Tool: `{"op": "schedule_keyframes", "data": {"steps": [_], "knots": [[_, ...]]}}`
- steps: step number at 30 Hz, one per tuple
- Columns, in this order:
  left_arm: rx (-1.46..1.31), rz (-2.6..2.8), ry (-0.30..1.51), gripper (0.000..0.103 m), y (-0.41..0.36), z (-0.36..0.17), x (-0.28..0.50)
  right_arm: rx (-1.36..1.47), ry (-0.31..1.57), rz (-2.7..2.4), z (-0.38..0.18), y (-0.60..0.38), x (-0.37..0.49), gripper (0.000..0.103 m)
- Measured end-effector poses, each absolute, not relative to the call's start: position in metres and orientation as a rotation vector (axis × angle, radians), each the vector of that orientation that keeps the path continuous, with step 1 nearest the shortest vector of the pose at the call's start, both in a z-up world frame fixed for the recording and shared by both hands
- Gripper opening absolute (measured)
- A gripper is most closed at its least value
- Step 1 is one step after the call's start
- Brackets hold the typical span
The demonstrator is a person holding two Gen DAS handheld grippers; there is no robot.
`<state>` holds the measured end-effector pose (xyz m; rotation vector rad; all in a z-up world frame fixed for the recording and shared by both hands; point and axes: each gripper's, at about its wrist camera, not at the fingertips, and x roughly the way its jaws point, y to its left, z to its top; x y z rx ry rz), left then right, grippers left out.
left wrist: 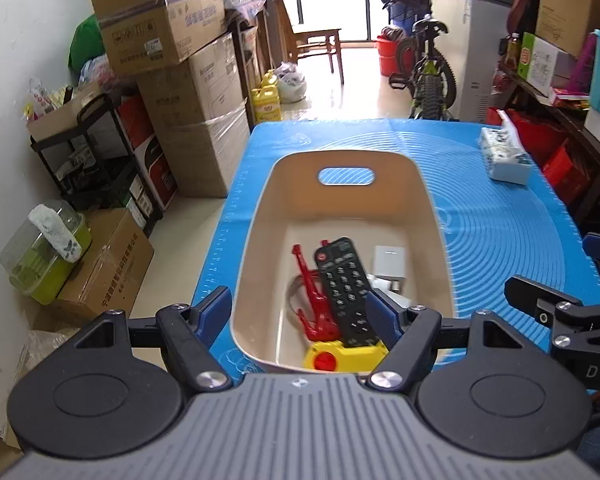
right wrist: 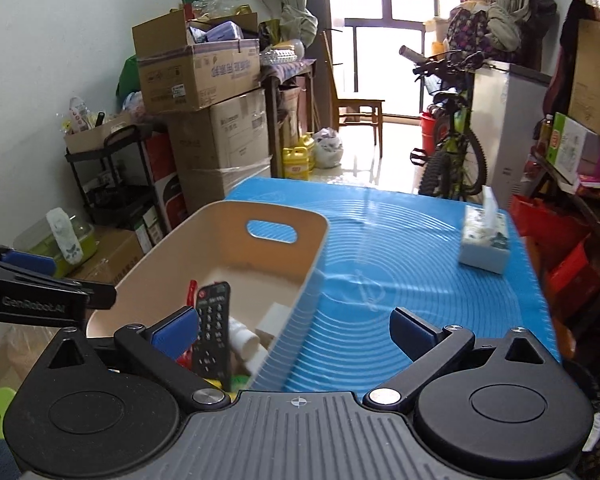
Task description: Organize rigid objects
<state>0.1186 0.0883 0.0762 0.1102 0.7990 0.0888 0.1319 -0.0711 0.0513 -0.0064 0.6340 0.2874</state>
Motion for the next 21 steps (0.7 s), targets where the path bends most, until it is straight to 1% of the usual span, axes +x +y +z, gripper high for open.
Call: {"op": "schedule_keyframes", "data": {"steps": [9, 21], "knots": [[0.115, 0.061, 0.769, 0.075, 0.052, 0.08, 0.078, 0.019, 0.624, 0.261, 0.06, -0.102, 0.084, 0.1], [0.148, 0.005, 0.715, 0.077, 0.014, 0.067, 0.026, 0.065, 0.647, 0.213, 0.044, -0.139, 0.026, 0.1]]}}
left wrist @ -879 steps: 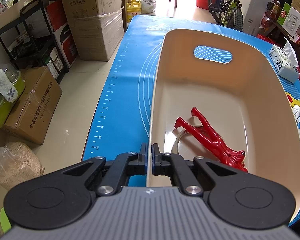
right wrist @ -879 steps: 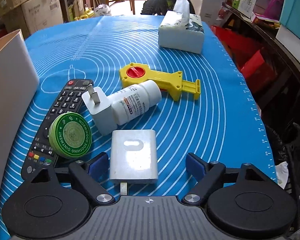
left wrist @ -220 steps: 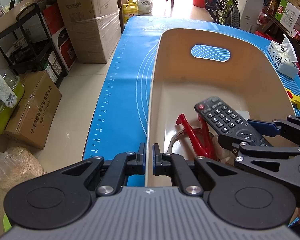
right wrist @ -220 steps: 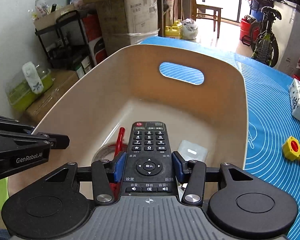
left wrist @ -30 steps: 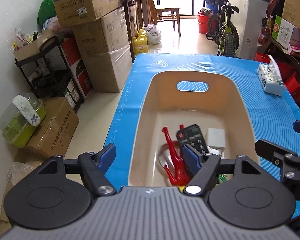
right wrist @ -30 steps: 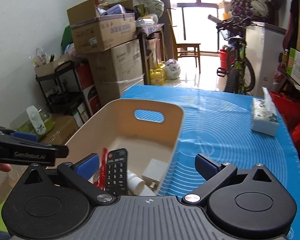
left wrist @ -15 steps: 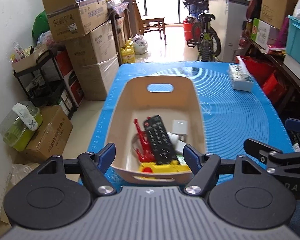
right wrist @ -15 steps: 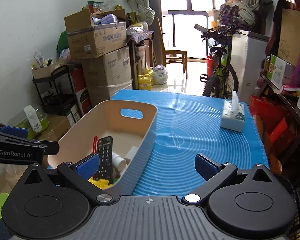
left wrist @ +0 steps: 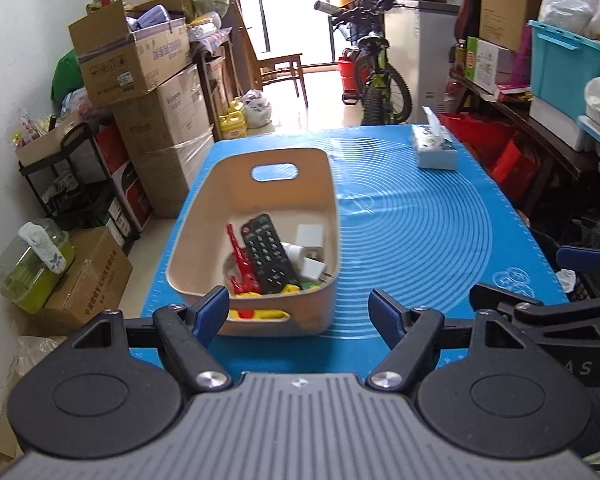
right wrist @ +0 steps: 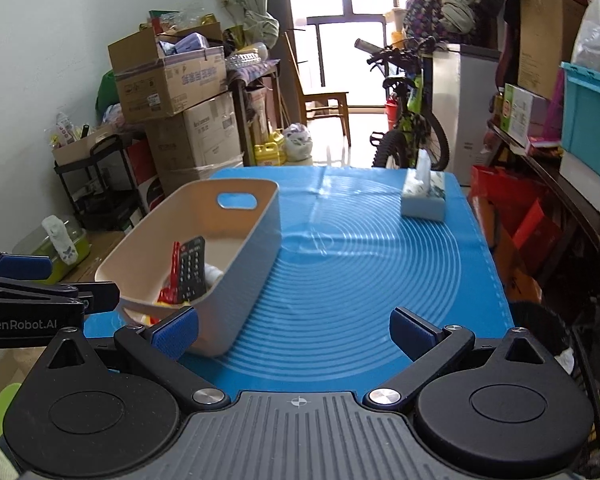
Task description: Organize rigid objects
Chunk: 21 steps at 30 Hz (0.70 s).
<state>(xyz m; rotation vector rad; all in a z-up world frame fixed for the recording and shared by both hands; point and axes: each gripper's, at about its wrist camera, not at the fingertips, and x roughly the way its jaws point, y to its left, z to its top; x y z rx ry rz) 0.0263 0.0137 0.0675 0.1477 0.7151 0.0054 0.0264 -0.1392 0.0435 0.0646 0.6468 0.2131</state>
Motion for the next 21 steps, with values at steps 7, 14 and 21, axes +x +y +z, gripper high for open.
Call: {"op": "schedule_keyframes", "data": {"steps": [7, 14, 21], "knots": [[0.118, 0.016, 0.721, 0.077, 0.001, 0.051, 0.008, 0.052, 0.639, 0.201, 0.032, -0.15, 0.0, 0.1], [0.116, 0.021, 0.741, 0.077, 0.0, 0.029, 0.004, 0.039, 0.625, 0.179, 0.018, -0.161, -0.013, 0.1], [0.088, 0.031, 0.753, 0.077, 0.005, 0.008, 0.002, 0.034, 0.614, 0.163, 0.002, -0.164, -0.021, 0.1]]}}
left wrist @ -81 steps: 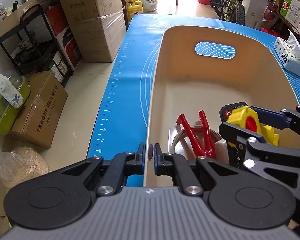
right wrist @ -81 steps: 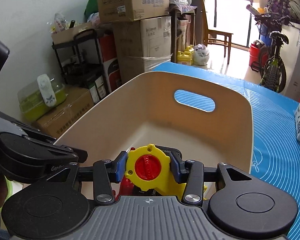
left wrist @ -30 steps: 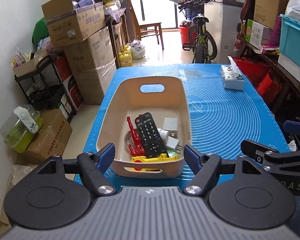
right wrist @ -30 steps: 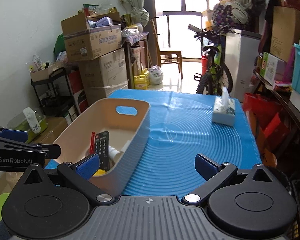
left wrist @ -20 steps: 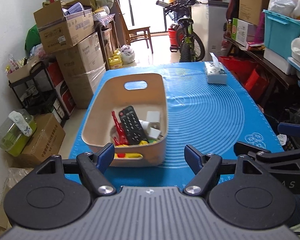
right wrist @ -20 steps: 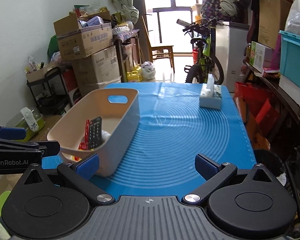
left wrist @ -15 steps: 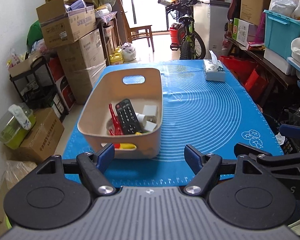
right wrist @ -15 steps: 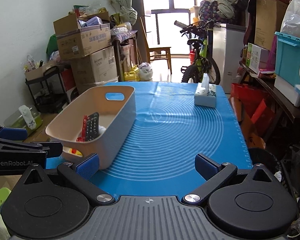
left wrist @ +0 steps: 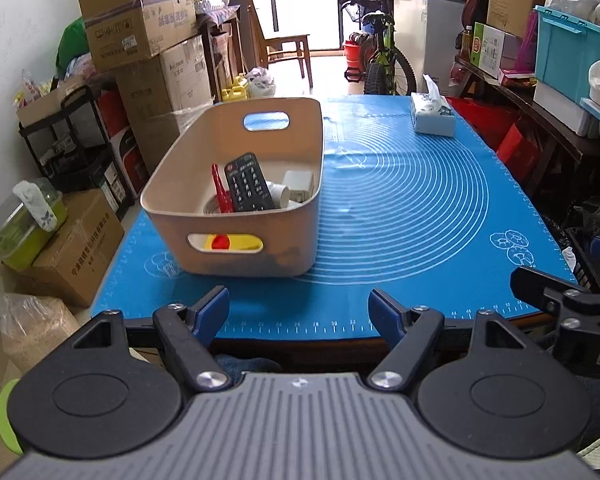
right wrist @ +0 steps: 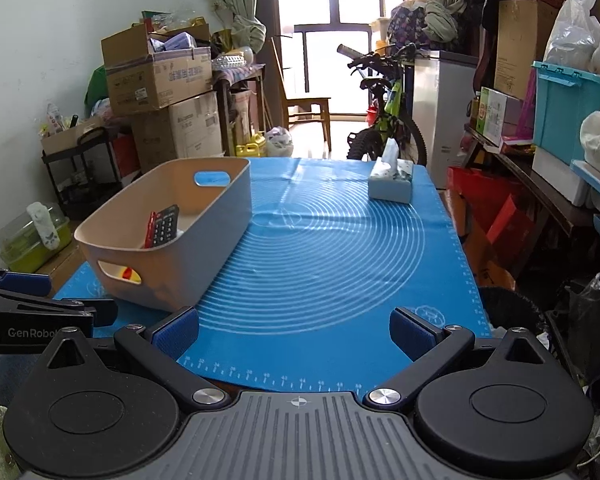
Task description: Organize rigid objects
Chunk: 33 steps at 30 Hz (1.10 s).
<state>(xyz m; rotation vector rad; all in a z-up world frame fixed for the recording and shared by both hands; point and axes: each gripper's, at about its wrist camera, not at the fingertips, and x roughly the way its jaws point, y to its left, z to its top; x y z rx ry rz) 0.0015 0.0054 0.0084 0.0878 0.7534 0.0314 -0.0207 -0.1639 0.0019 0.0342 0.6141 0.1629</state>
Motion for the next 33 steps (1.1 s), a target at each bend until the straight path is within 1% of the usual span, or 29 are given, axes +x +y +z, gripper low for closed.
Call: {"op": "schedule_keyframes", "data": {"steps": [16, 33], "knots": [[0.109, -0.001, 0.741, 0.077, -0.002, -0.009, -0.005, 0.048, 0.616, 0.165, -0.016, -0.164, -0.031, 0.1], [0.122, -0.016, 0.737, 0.077, -0.004, -0.01, -0.007, 0.063, 0.626, 0.149, -0.016, -0.162, -0.029, 0.1]]}}
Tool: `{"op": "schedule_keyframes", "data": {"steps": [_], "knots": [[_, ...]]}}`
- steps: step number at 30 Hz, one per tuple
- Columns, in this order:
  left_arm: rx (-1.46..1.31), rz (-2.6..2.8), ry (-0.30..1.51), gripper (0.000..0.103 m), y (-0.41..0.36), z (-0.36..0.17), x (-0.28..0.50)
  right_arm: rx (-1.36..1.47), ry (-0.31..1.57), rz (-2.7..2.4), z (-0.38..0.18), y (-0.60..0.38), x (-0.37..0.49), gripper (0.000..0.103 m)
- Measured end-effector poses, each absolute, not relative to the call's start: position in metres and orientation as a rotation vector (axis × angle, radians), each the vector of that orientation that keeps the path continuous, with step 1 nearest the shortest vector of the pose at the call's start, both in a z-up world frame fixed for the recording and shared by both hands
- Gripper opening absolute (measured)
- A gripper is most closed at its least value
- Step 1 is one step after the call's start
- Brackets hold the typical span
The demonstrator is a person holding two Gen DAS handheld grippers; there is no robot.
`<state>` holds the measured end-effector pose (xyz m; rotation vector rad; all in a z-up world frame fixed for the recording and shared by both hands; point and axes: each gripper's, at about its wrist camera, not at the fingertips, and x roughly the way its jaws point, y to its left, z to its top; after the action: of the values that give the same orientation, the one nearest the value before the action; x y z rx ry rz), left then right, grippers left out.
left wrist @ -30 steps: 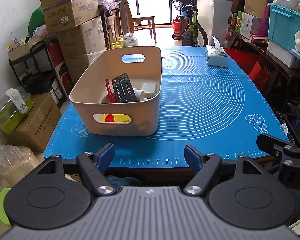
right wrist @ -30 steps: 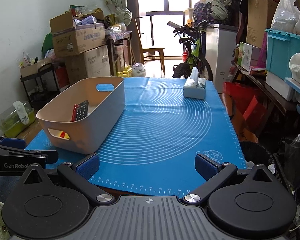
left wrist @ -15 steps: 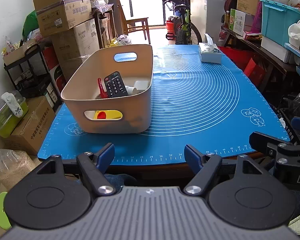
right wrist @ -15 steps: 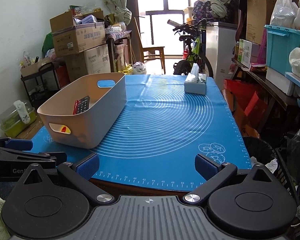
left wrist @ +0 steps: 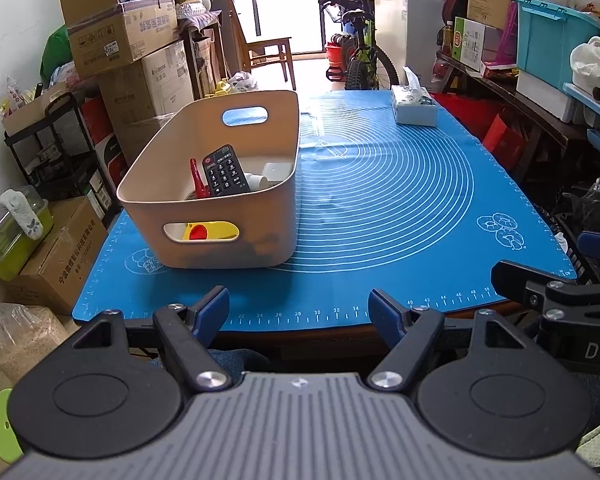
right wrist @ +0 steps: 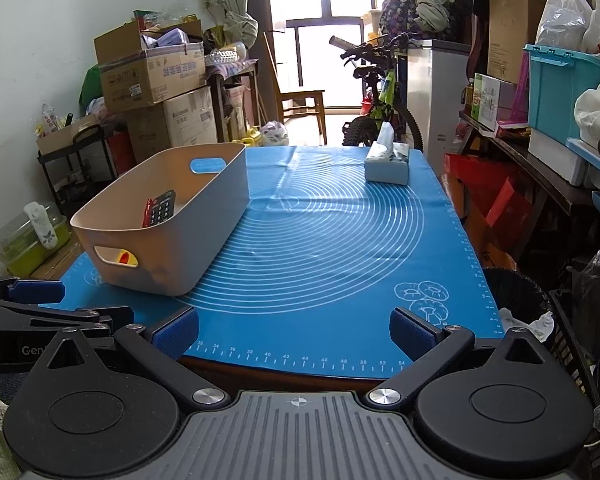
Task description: Organize rigid objects
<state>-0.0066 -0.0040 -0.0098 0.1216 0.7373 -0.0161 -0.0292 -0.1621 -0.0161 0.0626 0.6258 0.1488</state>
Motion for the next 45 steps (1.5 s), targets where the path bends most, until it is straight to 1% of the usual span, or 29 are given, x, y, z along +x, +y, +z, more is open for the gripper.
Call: {"op": "schedule_keyframes", "data": {"steps": [45], "knots": [[0.131, -0.029, 0.744, 0.077, -0.0072, -0.0124, -0.0064, 0.072, 0.636, 0.136, -0.0188, -0.1662, -0.0292, 0.1]]}}
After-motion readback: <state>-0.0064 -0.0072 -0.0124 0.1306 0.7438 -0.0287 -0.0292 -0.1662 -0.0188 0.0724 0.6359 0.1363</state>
